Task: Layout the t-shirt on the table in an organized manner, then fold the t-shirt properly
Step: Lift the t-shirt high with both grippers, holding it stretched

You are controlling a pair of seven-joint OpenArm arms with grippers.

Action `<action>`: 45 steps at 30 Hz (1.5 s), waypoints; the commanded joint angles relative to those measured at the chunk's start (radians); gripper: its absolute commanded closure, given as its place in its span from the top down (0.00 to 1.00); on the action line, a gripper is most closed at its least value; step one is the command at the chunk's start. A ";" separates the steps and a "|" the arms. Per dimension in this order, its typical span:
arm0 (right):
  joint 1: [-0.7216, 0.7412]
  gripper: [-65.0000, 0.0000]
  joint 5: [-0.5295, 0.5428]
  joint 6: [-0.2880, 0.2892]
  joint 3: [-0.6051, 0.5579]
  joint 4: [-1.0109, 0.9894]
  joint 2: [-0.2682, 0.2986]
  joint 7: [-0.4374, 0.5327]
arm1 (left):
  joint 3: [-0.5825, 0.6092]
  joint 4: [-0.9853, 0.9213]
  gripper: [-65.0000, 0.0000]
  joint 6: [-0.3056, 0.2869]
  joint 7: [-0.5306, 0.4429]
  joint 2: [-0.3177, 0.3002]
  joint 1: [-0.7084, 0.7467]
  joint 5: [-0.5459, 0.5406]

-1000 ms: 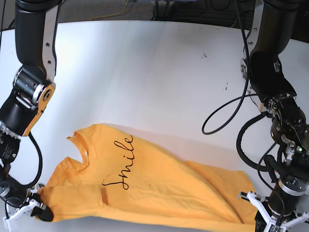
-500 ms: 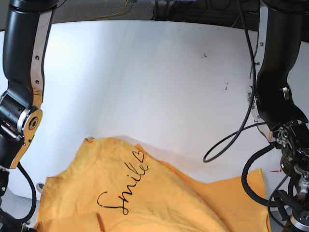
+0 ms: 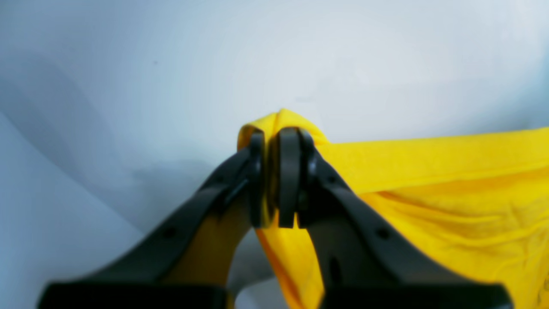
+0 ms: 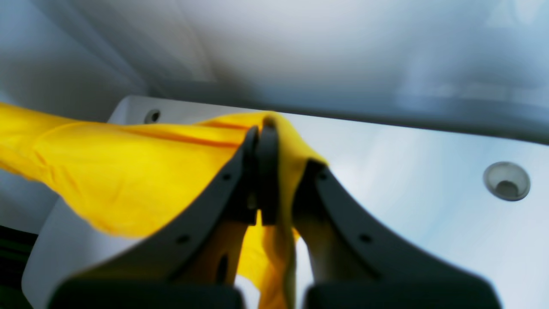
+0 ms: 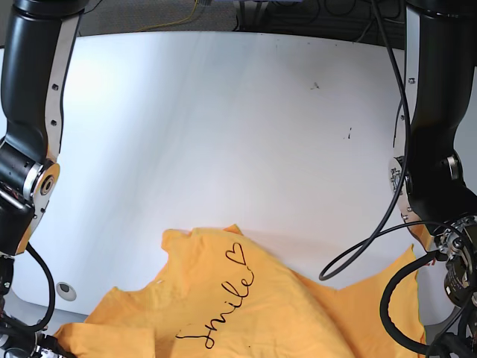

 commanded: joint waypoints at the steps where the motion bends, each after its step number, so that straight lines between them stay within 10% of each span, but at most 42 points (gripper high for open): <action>1: 0.051 0.00 0.024 -0.001 -0.020 0.026 0.028 0.020 | -0.004 0.014 0.05 0.009 0.042 -0.005 -0.038 0.008; 24: -0.030 0.00 0.078 -0.001 0.008 0.122 0.112 -0.021 | -0.006 0.203 0.05 0.007 0.172 -0.037 0.247 -0.035; 45: -0.541 0.00 0.405 -0.010 0.157 0.136 0.146 -0.097 | -0.007 0.252 0.05 -0.118 0.272 -0.036 0.615 -0.049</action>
